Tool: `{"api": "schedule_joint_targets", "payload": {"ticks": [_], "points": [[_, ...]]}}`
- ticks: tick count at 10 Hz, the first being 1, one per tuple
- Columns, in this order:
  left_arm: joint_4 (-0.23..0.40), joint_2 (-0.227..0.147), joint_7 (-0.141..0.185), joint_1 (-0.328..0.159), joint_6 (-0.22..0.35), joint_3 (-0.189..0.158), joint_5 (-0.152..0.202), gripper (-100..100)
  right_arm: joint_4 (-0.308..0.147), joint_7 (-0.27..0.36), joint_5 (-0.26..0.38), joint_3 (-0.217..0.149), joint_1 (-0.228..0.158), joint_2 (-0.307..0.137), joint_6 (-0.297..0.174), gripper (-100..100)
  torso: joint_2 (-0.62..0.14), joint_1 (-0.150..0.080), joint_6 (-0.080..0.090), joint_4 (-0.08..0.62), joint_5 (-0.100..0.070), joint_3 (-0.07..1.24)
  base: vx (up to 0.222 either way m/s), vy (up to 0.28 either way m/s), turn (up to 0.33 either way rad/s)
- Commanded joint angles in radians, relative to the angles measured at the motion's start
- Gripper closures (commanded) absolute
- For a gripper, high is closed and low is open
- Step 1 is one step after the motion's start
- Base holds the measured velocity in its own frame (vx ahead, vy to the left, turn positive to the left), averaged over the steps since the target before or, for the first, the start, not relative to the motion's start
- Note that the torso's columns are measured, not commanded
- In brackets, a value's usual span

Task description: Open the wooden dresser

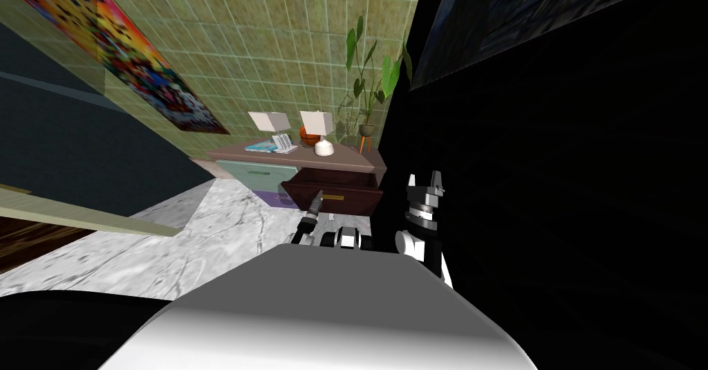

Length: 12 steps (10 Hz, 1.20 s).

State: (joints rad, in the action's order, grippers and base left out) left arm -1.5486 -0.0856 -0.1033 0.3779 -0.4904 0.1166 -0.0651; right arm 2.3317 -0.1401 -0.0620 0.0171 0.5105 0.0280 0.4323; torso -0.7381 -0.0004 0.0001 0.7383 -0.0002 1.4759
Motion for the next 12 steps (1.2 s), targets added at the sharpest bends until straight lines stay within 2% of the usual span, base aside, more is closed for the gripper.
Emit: {"api": "schedule_joint_targets", "payload": {"ticks": [1, 5, 6, 7, 12], "points": [[-0.073, -0.005, 0.005, 0.013, 0.06, 0.004, 0.0, -100, 0.0, 0.0, 0.0, 0.0, 0.0, 0.0, 0.0, 0, -0.001, 0.0, 0.0, 0.001, 0.0, -0.001, -0.019, -0.005, -0.002], [-0.184, -0.016, 0.013, 0.034, 0.15, 0.009, 0.0, -100, 0.0, 0.0, 0.0, 0.0, 0.0, 0.0, 0.0, 0, -0.001, 0.0, -0.001, 0.001, -0.001, 0.0, -0.013, -0.003, -0.009], [-0.163, -0.014, 0.012, 0.039, 0.138, 0.011, 0.0, -100, 0.0, 0.0, 0.0, 0.0, 0.0, 0.0, 0.0, 0, -0.003, -0.001, -0.001, 0.004, -0.002, -0.001, 0.0, 0.0, 0.0], [-0.166, -0.015, 0.012, 0.04, 0.144, 0.011, 0.0, 0, 0.0, 0.0, 0.0, 0.0, 0.0, 0.0, 0.0, 0, -0.004, -0.001, -0.001, 0.003, -0.001, -0.002, 0.0, 0.0, 0.0], [-0.162, -0.015, 0.012, 0.042, 0.147, 0.012, 0.0, 0, 0.0, 0.0, 0.0, 0.0, 0.0, 0.0, 0.0, 0, 0.0, 0.0, 0.0, 0.0, 0.0, 0.0, 0.0, 0.0, 0.0]]}}
